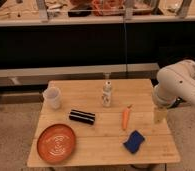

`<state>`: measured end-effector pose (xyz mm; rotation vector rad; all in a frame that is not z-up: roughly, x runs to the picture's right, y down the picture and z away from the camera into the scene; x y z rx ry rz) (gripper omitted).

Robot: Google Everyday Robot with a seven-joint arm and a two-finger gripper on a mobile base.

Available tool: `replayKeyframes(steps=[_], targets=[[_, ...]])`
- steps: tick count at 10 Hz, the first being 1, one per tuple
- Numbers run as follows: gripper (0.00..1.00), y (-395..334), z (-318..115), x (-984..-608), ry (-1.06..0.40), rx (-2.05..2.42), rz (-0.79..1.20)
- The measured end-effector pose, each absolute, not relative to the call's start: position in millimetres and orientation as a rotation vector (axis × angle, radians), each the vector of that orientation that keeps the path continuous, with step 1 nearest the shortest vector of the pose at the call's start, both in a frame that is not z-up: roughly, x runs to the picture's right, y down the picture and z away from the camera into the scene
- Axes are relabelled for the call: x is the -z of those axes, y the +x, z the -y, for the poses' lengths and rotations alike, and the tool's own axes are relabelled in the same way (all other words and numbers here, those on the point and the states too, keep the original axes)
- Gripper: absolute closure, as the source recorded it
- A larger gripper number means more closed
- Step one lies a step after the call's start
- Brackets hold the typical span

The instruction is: Knock the bottle over

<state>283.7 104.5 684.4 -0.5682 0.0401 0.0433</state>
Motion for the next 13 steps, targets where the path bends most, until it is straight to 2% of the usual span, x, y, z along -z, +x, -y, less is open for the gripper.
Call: replayKeyframes(steps=[5,9,13], targets=[[0.20,284,-102,-686,-0.563,-0.041,-0.043],[0.20,270,-63,-713,-0.521,-0.002,-0.050],[0.20,261,-46,-725,-0.490,0.038,-0.050]])
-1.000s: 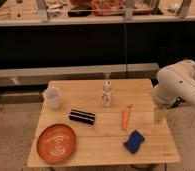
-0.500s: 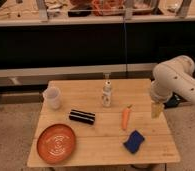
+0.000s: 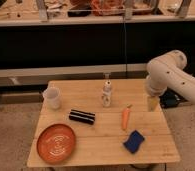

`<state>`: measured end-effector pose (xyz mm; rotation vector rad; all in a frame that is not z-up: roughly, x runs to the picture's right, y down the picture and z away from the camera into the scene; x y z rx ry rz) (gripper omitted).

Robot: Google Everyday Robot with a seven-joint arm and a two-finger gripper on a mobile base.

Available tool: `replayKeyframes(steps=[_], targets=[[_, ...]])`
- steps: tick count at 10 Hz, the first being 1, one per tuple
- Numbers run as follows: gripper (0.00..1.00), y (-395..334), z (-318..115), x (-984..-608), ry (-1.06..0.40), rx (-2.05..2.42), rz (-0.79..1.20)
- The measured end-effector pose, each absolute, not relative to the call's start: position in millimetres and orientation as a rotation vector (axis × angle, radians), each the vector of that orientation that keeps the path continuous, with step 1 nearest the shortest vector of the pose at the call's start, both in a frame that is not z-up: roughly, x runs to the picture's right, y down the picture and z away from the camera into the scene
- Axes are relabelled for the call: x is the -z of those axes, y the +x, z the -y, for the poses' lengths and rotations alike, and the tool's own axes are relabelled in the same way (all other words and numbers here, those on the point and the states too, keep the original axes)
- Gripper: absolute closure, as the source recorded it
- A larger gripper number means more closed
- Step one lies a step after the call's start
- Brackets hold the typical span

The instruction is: Knock the bottle over

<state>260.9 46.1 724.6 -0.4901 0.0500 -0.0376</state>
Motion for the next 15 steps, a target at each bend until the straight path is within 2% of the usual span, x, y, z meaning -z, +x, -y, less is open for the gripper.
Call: replayKeyframes(steps=[5,15], targets=[[0.20,243,-25,-745,-0.454,0.097,-0.041],[0.20,213,-15,-775,-0.410,0.198,-0.014]])
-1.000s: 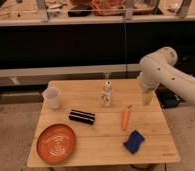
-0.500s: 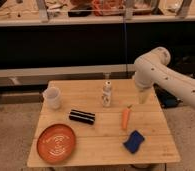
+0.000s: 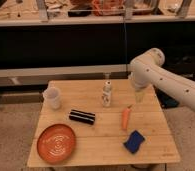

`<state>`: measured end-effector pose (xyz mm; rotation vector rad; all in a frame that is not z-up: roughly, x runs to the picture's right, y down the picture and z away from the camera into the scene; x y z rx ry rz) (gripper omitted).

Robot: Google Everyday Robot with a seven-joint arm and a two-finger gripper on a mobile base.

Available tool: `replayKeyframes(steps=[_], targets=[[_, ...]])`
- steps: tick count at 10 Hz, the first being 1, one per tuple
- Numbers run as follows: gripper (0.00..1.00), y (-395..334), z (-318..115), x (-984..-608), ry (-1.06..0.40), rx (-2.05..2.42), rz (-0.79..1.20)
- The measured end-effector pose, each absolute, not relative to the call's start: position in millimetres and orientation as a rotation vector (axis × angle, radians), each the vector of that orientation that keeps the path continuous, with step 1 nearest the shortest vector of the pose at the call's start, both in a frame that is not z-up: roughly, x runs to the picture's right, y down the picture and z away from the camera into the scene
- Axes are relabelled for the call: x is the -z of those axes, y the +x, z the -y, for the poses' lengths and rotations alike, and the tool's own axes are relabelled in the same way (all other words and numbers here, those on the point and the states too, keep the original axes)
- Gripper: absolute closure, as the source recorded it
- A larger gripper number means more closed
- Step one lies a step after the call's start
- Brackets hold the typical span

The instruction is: Knock the bottle over

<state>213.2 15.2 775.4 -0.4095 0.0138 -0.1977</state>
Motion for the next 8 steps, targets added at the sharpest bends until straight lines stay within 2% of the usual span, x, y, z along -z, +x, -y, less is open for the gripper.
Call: replayKeyframes(steps=[8], targets=[[0.20,198,-13,-800,-0.391,0.260,-0.001]])
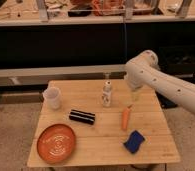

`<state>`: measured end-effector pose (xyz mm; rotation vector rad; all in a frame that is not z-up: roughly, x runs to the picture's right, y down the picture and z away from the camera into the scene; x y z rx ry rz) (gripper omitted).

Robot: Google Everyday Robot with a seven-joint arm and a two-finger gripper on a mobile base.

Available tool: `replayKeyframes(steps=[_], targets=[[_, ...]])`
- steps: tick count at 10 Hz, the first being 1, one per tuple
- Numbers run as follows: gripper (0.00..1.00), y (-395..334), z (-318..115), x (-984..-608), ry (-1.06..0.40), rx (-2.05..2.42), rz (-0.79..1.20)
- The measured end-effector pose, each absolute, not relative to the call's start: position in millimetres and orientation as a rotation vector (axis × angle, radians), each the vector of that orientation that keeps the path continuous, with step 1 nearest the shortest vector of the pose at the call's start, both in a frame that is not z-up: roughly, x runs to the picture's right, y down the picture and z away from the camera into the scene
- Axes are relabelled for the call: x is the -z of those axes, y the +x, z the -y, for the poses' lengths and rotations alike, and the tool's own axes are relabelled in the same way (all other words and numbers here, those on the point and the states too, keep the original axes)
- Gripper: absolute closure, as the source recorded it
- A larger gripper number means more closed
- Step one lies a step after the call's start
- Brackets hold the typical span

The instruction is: Knock the bottle over

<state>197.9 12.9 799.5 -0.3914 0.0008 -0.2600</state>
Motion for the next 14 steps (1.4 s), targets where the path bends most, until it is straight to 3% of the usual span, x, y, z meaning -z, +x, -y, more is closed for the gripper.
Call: replayKeyframes(steps=[14], targets=[[0.20,181,-12,-830,-0.400,0.327,0.028]])
